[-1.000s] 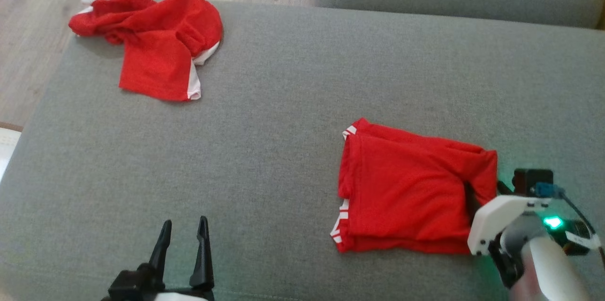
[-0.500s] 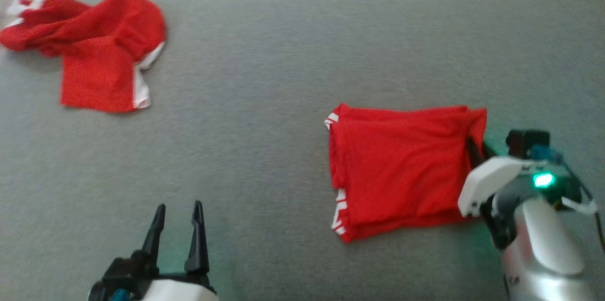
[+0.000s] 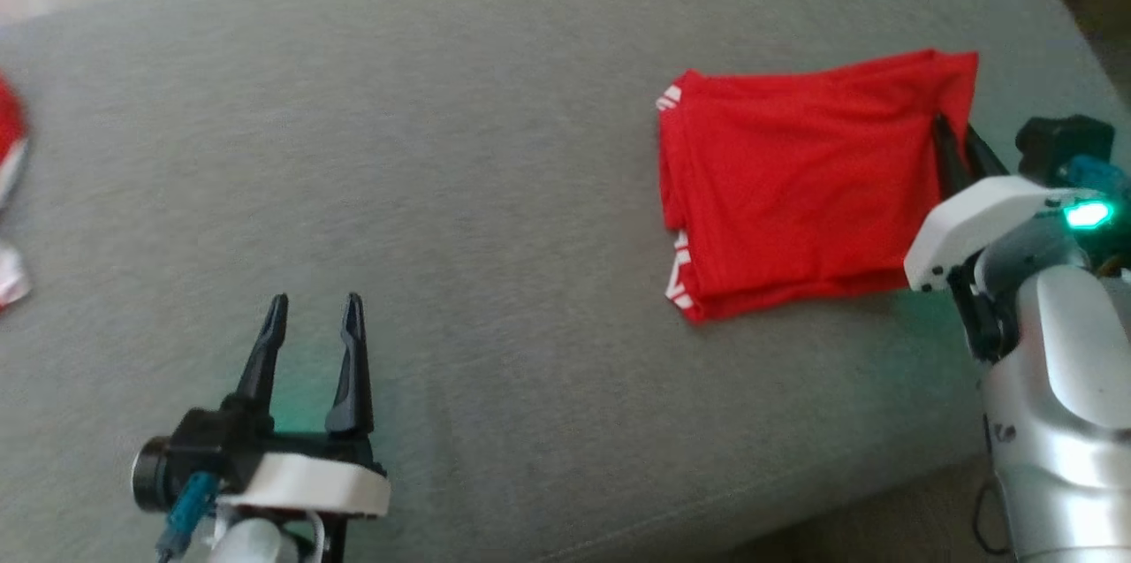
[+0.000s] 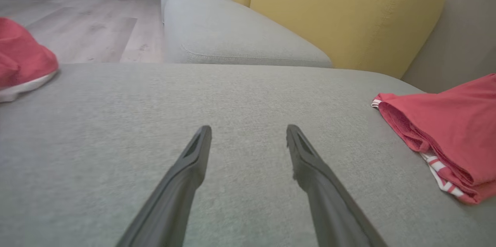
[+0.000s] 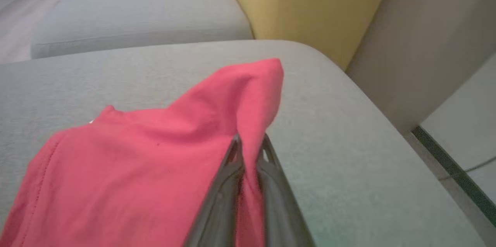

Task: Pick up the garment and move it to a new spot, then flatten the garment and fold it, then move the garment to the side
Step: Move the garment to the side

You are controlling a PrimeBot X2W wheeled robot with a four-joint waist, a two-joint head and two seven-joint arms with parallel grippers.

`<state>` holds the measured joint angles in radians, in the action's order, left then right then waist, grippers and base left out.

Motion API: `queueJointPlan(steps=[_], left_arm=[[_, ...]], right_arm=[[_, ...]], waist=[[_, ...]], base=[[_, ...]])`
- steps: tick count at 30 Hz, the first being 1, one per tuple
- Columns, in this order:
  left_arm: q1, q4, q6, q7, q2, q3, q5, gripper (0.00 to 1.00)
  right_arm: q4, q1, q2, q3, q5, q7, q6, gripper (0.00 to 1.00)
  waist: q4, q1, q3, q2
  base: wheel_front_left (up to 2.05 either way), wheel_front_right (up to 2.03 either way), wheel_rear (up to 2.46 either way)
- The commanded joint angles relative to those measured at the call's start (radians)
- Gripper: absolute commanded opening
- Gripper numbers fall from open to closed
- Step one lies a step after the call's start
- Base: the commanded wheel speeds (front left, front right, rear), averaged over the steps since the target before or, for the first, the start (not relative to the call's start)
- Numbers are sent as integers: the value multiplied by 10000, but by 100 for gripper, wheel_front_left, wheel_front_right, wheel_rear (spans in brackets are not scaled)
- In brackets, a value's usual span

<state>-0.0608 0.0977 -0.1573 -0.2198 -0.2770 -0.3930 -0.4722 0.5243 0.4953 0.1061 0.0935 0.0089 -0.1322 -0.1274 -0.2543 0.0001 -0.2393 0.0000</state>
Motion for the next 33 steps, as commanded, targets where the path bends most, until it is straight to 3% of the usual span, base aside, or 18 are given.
queueJointPlan(steps=[1, 7, 15, 23, 32, 33], left_arm=[[-393, -342, -3, 17, -196, 286, 153, 100], [-603, -519, -25, 266, -332, 183, 264, 100], [-746, -718, -113, 379, -433, 173, 312, 100], [-810, -910, -235, 372, -482, 217, 322, 100], [-851, -1001, -289, 326, -537, 224, 315, 100], [-849, -994, -295, 319, -532, 217, 312, 100]], right_arm=[[-399, 489, 48, -270, 74, 58, -33, 0], [-136, 990, -41, -578, 152, 215, -33, 0], [657, 2112, 418, -629, -4, 229, -33, 0], [1784, 3253, 1511, 515, -420, 256, -33, 0], [2701, 3771, 2540, 2140, -1474, 556, -33, 0], [2746, 3767, 2531, 2310, -1617, 634, -33, 21]], waist=[[-816, -1, -604, 0], [-1144, -1, -831, 0], [-510, -1, -982, 0], [509, -1, -1418, 0], [1179, -1, -1749, 0], [1206, -1, -1746, 0]], base=[[0, 0, 0], [0, 0, 0], [0, 0, 0], [0, 0, 0], [0, 0, 0], [0, 0, 0]])
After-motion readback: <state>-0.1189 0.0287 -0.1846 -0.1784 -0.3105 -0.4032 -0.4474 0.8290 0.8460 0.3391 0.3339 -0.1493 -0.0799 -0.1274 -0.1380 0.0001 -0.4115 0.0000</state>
